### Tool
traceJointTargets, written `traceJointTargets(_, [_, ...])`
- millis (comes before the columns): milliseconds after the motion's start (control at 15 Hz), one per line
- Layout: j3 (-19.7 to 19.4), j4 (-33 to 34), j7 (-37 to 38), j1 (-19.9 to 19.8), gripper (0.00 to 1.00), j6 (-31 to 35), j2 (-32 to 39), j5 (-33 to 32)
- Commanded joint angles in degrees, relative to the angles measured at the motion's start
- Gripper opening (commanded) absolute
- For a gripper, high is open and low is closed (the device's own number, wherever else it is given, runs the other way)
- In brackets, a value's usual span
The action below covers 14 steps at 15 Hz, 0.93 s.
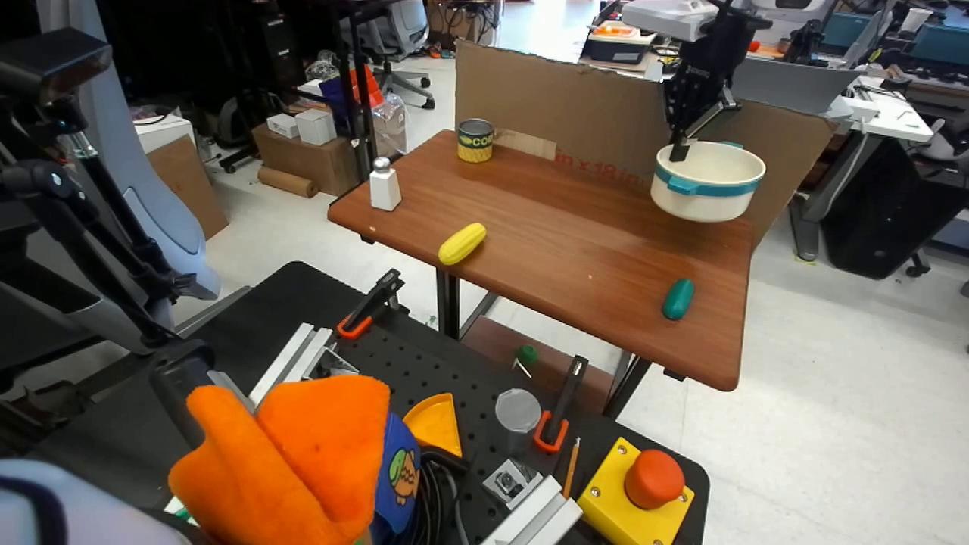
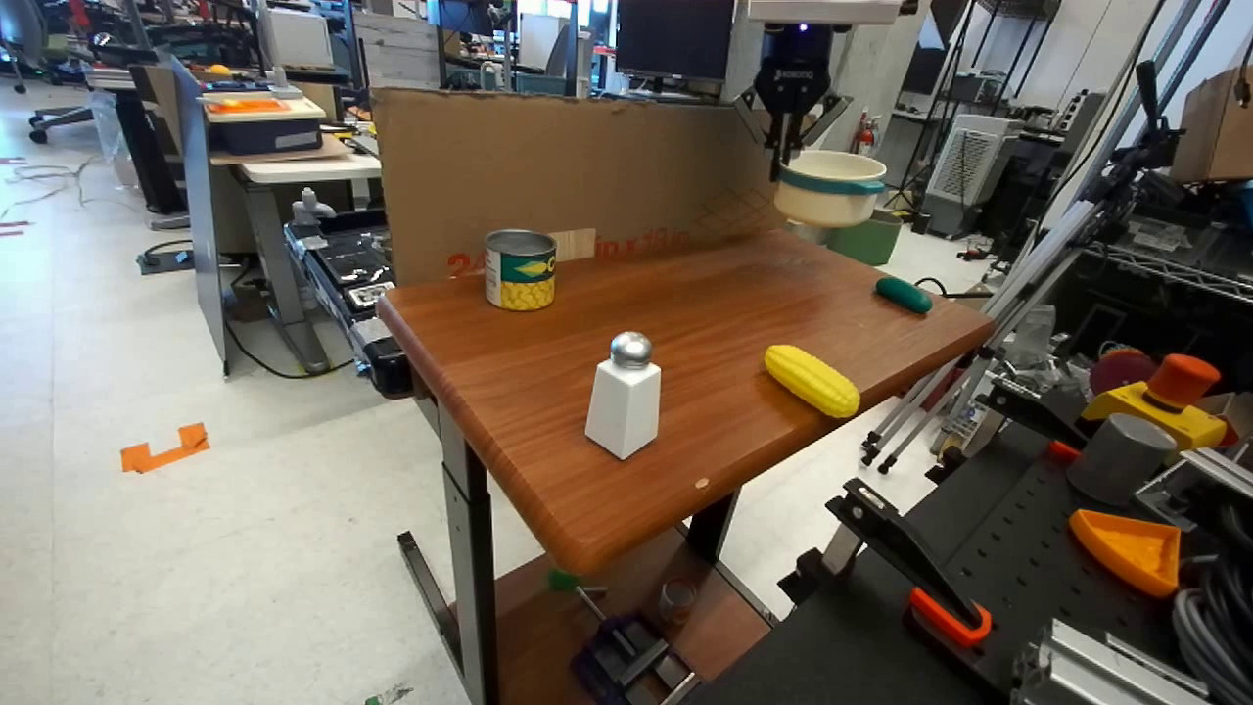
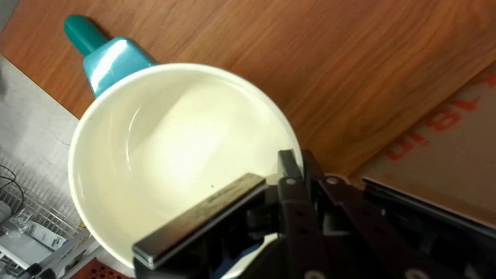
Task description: Move the bowl to the right
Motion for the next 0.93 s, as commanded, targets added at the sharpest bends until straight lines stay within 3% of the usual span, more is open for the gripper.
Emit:
traceJointTargets(0, [-0.72,2.16,-0.07,-0.41,0.04,3.78,2.75,-0.11])
traceJointTargets(600, [-1.63,5.31,0.98,-0.03,0.04,6.97,9.56,0.04])
traceJointTargets(667, [-1.65,5.34,1.10,0.02,0.16,6.92,9.72,0.09])
traceJointTargets(733, [-1.51,5.28,1.01,0.00,0.43,6.04,9.24,0.33])
traceJointTargets(867, [-1.23,3.58,1.66,0.13,0.49,4.54,7.02,1.11])
